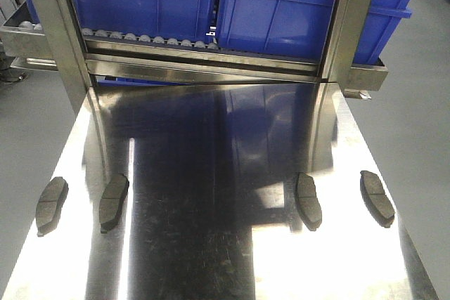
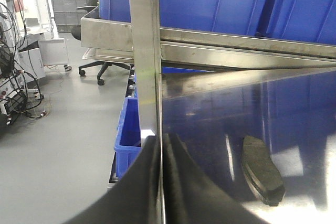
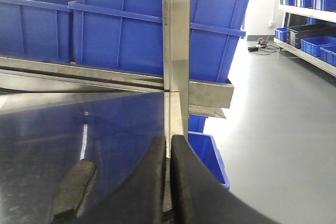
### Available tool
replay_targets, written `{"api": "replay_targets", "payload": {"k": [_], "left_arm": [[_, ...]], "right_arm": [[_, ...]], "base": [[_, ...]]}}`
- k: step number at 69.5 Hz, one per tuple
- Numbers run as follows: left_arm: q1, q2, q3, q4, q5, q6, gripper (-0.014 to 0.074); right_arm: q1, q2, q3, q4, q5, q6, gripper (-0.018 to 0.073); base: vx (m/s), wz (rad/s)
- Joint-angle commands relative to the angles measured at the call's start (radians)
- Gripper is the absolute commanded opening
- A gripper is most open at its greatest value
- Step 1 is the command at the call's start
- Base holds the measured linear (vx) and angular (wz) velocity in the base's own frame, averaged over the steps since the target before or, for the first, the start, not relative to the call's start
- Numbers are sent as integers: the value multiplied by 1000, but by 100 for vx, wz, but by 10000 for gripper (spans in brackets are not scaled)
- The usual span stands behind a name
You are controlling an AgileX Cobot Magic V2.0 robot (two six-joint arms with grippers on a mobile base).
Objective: Move and align brake pads A on conveyor
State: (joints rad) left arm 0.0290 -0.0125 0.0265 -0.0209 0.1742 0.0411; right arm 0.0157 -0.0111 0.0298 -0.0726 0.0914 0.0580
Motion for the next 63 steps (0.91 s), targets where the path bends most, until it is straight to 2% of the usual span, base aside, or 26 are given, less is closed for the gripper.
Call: {"api": "replay_targets", "payload": {"k": [1,63], "left_arm": [[-2,-14,-19,-3,-70,-1,-6],[-2,-14,-19,-3,-70,-1,-6]], "right_arm": [[-6,-13,16,-8,-77,0,6],[-6,-13,16,-8,-76,0,6]], "base": [[0,0],[0,0]]}}
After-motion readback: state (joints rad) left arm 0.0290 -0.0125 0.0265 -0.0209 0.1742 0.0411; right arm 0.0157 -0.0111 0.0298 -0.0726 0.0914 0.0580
